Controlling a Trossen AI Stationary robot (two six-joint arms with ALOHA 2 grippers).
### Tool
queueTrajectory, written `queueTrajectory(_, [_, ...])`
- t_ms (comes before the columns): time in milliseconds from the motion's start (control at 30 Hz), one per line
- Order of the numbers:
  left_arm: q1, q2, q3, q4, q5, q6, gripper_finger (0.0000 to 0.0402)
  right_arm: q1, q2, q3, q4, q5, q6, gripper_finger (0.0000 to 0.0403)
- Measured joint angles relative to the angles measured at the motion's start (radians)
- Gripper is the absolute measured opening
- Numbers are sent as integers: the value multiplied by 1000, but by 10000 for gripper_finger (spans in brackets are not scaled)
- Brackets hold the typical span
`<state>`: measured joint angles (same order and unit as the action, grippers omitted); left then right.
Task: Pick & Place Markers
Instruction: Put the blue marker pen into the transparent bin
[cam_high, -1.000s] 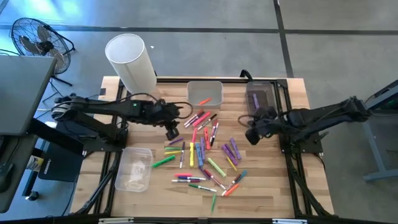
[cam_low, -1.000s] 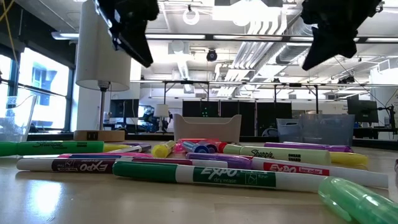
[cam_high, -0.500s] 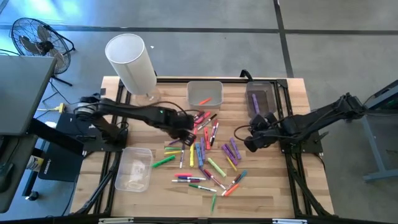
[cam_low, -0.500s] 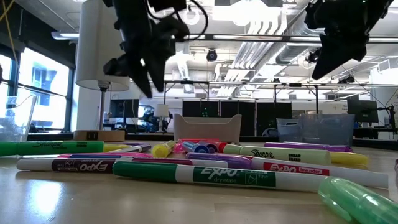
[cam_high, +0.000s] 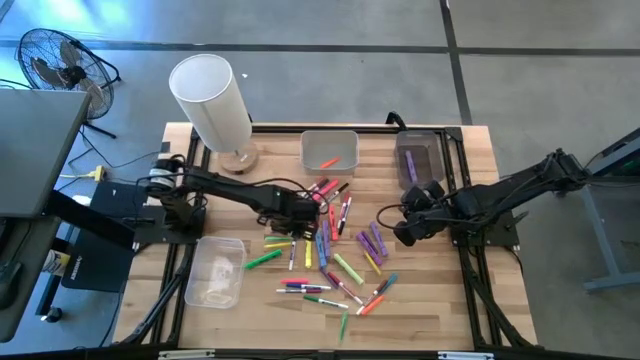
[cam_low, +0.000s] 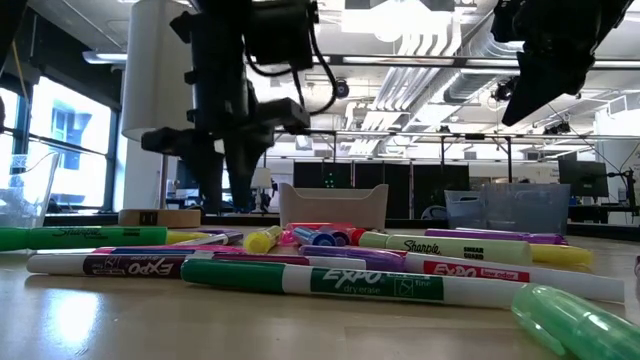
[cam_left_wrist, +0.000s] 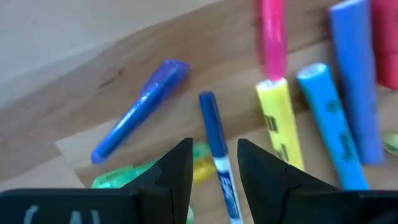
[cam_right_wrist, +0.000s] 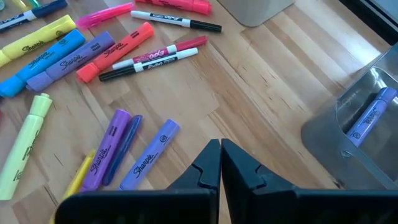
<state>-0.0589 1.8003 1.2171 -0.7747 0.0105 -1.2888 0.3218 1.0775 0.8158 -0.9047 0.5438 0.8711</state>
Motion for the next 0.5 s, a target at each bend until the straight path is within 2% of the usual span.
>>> queueTrajectory(500, [0, 97, 2, 58, -2, -26, 117, 0, 0, 0, 5, -1, -19, 3])
